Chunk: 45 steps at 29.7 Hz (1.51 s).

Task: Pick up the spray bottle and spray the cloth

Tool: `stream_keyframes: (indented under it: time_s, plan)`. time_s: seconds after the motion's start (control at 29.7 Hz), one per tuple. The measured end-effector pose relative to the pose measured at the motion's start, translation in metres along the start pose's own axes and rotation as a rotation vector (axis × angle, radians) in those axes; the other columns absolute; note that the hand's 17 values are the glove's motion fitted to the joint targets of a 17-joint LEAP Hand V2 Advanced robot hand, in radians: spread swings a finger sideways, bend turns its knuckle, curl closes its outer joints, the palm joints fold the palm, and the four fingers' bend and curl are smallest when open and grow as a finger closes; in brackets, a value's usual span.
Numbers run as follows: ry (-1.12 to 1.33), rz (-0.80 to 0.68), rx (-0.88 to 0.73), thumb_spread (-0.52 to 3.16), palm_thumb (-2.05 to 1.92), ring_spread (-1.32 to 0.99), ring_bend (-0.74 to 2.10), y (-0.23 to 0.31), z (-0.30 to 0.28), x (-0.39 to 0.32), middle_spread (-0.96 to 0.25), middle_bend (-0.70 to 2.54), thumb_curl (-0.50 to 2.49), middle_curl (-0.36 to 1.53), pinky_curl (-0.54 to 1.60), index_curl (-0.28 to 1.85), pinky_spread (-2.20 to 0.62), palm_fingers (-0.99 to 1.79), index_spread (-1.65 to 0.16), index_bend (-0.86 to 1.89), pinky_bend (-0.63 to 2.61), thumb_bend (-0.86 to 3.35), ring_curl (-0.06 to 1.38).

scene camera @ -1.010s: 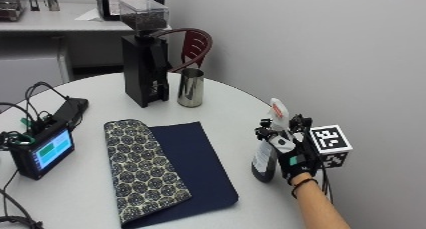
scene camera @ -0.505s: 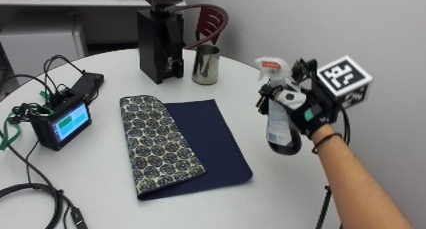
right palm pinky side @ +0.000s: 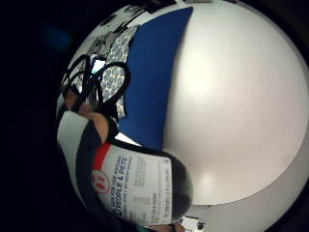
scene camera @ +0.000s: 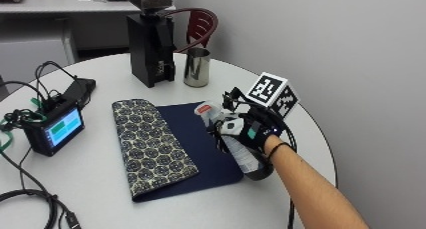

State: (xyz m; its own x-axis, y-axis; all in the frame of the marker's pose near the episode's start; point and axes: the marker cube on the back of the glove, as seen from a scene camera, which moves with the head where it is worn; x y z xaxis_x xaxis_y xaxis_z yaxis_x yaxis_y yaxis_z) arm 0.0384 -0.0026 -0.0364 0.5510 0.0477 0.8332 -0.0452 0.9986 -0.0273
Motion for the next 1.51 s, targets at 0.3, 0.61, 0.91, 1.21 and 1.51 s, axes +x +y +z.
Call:
stream_keyframes:
  time_s: [0.3, 0.61, 0.91, 1.21, 1.51]
  plan:
    - [0.024, -0.060, 0.134, 1.01, 0.90, -0.09, 0.67, 0.005, -0.048, -0.052, -0.08, 0.54, 0.49, 0.48, 0.38, 0.34, -0.02, 1.26, -0.18, 0.14, 0.31, -0.02, 0.44]
    - [0.025, 0.019, 0.083, 1.00, 0.89, -0.09, 0.68, -0.002, -0.031, -0.013, -0.08, 0.55, 0.51, 0.48, 0.38, 0.35, -0.02, 1.26, -0.18, 0.14, 0.33, -0.02, 0.44]
    - [0.052, 0.024, 0.043, 1.00, 0.89, -0.09, 0.69, -0.001, -0.011, -0.035, -0.08, 0.56, 0.52, 0.48, 0.39, 0.36, -0.02, 1.26, -0.18, 0.14, 0.34, -0.02, 0.44]
    - [0.049, -0.014, 0.086, 1.01, 0.89, -0.09, 0.70, 0.006, -0.031, -0.039, -0.07, 0.57, 0.53, 0.48, 0.39, 0.36, -0.03, 1.26, -0.18, 0.14, 0.34, -0.02, 0.44]
    - [0.040, 0.037, 0.089, 1.01, 0.89, -0.09, 0.71, 0.009, -0.018, -0.018, -0.07, 0.57, 0.53, 0.48, 0.40, 0.37, -0.03, 1.26, -0.17, 0.14, 0.35, -0.02, 0.44]
